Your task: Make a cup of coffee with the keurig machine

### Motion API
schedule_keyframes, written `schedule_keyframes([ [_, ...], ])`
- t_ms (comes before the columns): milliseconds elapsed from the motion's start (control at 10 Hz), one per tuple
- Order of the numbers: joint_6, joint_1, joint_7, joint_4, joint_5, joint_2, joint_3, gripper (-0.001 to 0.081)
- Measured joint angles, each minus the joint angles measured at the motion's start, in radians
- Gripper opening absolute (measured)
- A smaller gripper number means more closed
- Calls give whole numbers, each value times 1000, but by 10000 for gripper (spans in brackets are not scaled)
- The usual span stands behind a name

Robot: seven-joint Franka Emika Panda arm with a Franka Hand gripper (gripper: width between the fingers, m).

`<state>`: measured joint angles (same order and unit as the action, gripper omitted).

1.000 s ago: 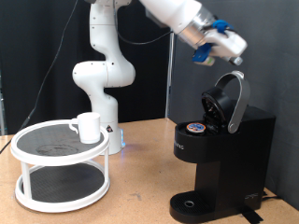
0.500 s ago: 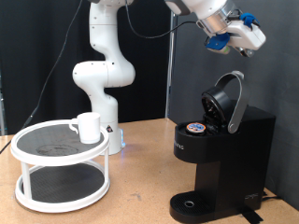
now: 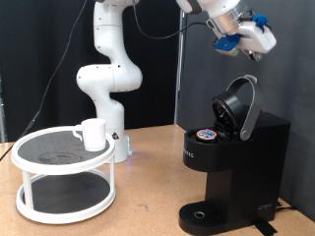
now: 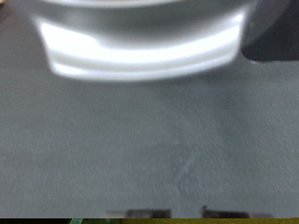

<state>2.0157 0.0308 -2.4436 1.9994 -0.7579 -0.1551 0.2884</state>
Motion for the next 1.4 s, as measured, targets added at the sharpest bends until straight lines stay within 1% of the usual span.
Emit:
schedule_keyframes([
  [200, 50, 0, -19, 40, 18, 1, 21, 0],
  [400, 74, 0, -14, 61, 13, 1, 26, 0],
  [700, 77, 2, 9, 69, -4, -6, 20, 0],
  [900, 70, 7, 27, 76, -7, -18, 5, 0],
  [1200, 79, 21, 23, 93, 16, -23, -1, 0],
  [1400, 86, 24, 32, 93, -17, -25, -6, 0],
])
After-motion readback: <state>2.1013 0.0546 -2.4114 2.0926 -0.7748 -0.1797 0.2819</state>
